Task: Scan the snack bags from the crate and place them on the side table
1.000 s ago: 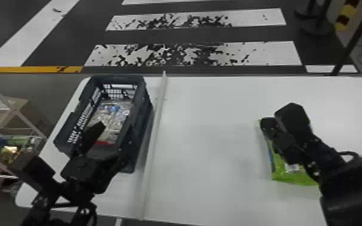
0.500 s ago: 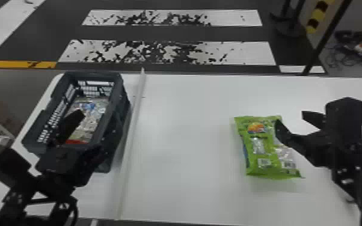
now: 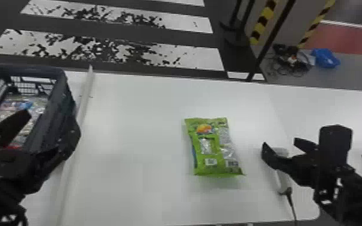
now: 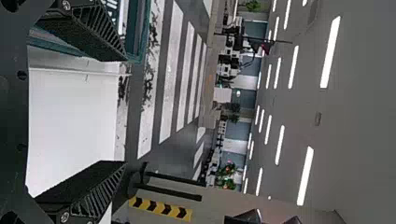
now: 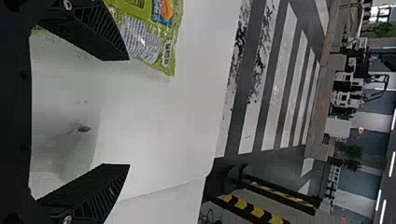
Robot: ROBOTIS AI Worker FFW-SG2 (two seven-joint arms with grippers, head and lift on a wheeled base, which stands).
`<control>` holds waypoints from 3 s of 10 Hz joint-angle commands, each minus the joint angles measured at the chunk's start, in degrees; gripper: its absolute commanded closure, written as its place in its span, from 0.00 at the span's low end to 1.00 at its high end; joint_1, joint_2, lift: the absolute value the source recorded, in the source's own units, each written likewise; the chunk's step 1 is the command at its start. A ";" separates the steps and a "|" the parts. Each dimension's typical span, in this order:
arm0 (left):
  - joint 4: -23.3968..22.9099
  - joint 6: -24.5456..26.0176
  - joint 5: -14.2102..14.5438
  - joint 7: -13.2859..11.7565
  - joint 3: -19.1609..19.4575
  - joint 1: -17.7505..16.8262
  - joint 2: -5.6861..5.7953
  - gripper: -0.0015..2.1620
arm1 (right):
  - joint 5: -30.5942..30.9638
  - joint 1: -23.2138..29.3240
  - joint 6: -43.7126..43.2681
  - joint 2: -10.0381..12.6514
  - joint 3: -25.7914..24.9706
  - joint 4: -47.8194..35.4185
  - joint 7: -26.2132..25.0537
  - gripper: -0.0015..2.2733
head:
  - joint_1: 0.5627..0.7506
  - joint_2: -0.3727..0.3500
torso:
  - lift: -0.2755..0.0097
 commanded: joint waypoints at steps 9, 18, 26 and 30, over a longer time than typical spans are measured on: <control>2.01 0.69 -3.51 1.57 -4.74 -0.88 0.87 0.04 | -1.21 1.29 -3.12 -4.39 -3.77 13.05 7.51 0.03 | 0.70 0.03 | 0.64; 3.24 0.51 -3.15 1.57 -4.56 -1.32 0.79 0.04 | 2.31 -4.25 -2.60 -6.41 -0.87 19.20 6.63 0.99 | 0.70 0.03 | 0.64; 4.74 0.51 -3.07 2.01 -4.65 -2.11 0.26 0.04 | 0.90 7.26 12.17 -3.24 0.36 -4.18 8.57 0.99 | 0.70 0.07 | 0.64; 5.35 0.86 -2.80 2.27 -4.30 -2.99 0.35 0.04 | 1.60 7.88 17.09 -3.07 4.76 -9.19 9.18 0.99 | 0.70 0.18 | 0.64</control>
